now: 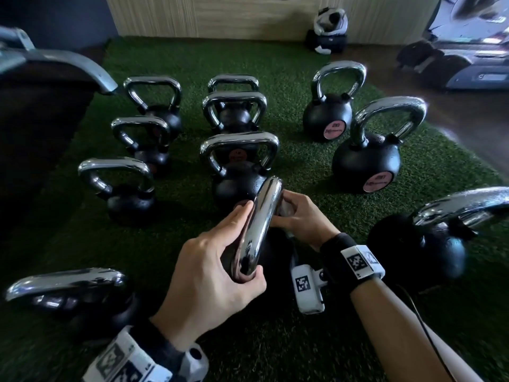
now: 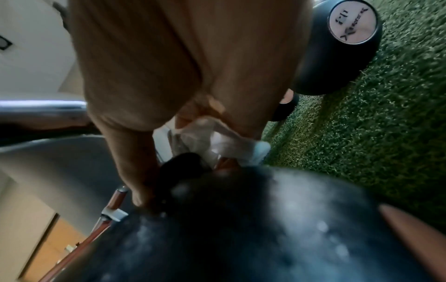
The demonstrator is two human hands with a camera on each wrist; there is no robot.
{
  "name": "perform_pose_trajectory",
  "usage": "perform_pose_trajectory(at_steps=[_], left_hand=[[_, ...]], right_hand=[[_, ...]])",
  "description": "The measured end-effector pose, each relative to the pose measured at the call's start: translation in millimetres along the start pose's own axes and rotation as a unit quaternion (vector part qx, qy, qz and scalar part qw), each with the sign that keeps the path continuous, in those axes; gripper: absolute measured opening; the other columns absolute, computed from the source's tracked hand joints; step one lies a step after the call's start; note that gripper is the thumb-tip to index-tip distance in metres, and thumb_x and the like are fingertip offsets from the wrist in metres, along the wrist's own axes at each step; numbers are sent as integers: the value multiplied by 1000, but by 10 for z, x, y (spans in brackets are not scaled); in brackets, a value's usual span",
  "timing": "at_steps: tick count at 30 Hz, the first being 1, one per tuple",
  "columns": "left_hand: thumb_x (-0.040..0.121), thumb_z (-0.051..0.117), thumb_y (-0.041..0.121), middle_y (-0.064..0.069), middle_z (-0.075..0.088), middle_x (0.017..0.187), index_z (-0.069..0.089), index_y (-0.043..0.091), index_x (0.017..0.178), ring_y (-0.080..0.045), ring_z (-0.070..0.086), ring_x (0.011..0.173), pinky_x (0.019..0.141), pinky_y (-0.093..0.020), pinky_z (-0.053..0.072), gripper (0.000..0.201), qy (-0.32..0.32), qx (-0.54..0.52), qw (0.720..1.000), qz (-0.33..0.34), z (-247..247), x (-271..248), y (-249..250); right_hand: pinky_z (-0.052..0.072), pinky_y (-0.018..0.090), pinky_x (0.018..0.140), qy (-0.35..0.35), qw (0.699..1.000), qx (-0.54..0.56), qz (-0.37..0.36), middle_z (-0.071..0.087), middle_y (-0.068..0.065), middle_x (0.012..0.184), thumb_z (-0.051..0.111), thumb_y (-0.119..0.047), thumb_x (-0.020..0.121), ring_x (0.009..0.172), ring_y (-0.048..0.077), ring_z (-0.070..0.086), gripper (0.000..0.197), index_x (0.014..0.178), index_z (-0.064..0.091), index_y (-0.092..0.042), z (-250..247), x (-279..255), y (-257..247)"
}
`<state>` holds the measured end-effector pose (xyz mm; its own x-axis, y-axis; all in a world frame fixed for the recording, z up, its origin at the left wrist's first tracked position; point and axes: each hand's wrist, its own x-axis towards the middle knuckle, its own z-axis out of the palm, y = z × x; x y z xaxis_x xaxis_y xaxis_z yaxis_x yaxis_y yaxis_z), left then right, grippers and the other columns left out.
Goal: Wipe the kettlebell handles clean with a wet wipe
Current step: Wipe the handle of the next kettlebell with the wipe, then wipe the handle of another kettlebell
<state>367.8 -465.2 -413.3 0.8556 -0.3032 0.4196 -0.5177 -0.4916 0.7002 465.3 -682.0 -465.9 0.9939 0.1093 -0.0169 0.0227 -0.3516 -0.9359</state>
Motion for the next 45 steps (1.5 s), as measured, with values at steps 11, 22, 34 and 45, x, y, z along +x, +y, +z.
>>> perform_pose_trajectory(at_steps=[11, 22, 34, 45], left_hand=[[73, 91, 16, 22, 54, 147, 46, 44, 147, 8, 20, 150, 112, -5, 29, 91, -280, 46, 956, 70, -562, 757, -331], [87, 76, 38, 29, 19, 163, 20, 49, 157, -2, 1, 156, 129, -37, 9, 91, -249, 198, 941, 113, -512, 637, -159], [90, 72, 32, 33, 56, 137, 55, 45, 142, 20, 38, 130, 97, 6, 26, 56, -220, -92, 963, 124, 599, 679, 843], [88, 77, 26, 33, 48, 135, 45, 42, 149, 6, 53, 123, 105, -20, 46, 70, -235, -119, 957, -122, 1975, 629, 549]], right_hand=[[51, 17, 71, 265, 961, -80, -3, 74, -9, 82, 89, -45, 74, 77, 2, 67, 36, 95, 70, -22, 134, -731, 164], [43, 10, 59, 252, 962, -93, 39, 70, -14, 72, 83, -46, 80, 64, -5, 61, 25, 92, 67, -32, 116, -945, 28], [58, 32, 65, 252, 917, 270, 151, 73, 14, 110, 64, -13, 93, 83, 20, 70, 34, 127, 67, -13, -1057, -1899, -532], [59, 23, 77, 285, 956, 60, -23, 78, 6, 109, 54, 29, 85, 92, 18, 76, 59, 115, 75, -17, -2165, -2036, -362]])
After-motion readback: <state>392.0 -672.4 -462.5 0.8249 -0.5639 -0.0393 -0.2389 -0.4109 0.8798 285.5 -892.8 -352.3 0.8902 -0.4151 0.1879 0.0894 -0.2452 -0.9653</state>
